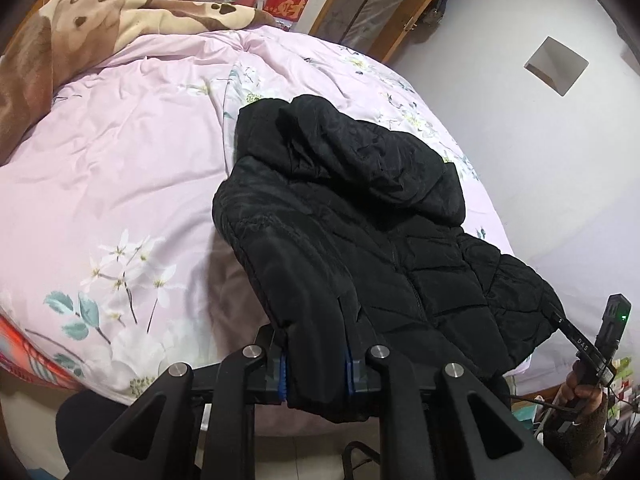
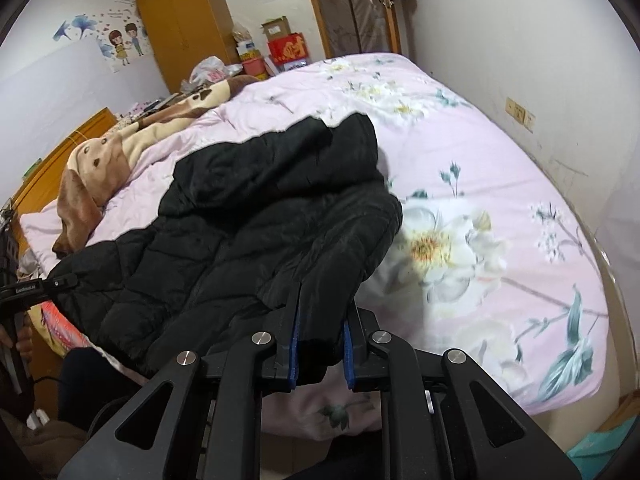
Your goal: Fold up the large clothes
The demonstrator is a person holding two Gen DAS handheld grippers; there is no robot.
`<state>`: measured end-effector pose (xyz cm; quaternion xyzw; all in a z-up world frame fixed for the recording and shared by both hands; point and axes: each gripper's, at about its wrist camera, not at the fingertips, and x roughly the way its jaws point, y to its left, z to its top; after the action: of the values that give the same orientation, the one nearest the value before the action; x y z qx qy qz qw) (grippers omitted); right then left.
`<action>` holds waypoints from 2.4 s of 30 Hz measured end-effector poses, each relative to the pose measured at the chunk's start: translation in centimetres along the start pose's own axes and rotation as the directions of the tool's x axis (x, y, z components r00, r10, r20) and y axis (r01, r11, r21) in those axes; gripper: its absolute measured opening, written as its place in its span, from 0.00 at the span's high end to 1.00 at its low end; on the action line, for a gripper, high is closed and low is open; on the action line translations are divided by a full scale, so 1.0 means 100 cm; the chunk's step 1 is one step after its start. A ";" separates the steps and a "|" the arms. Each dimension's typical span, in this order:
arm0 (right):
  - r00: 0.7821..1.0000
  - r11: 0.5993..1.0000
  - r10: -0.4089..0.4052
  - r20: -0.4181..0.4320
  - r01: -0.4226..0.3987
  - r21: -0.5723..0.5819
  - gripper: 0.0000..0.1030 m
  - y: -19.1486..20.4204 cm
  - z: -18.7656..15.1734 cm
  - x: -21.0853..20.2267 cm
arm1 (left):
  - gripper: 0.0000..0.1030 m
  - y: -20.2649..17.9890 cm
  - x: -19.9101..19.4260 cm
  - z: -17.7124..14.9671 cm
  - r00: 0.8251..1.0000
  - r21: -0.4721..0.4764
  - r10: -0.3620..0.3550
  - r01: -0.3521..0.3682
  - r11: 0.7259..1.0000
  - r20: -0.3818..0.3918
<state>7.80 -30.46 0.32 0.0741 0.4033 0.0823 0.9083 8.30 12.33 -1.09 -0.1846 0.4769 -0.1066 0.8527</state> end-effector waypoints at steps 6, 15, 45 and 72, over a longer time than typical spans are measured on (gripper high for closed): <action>1.000 0.999 0.012 0.021 -0.011 -0.048 0.84 0.019 0.042 0.015 | 0.81 -0.010 0.011 0.043 0.999 -0.037 -0.029 0.031 0.999 0.033; 1.000 1.000 0.001 0.029 -0.001 -0.018 0.85 0.020 0.130 0.052 | 0.81 -0.022 0.030 0.149 0.995 -0.106 -0.017 0.027 0.994 0.094; 0.998 0.999 0.051 0.034 -0.051 0.007 0.36 -0.047 0.255 0.164 | 0.24 0.072 0.113 0.283 0.979 -0.165 -0.024 0.058 0.985 0.201; 0.987 0.984 0.160 0.000 -0.160 -0.083 0.84 -0.050 0.253 0.233 | 0.76 0.051 0.188 0.299 0.996 -0.020 -0.025 0.027 0.999 0.084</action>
<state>42.49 -32.23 -0.67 0.0688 0.3893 0.1714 0.9024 43.64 16.62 -3.49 -0.2043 0.4392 -0.1049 0.8685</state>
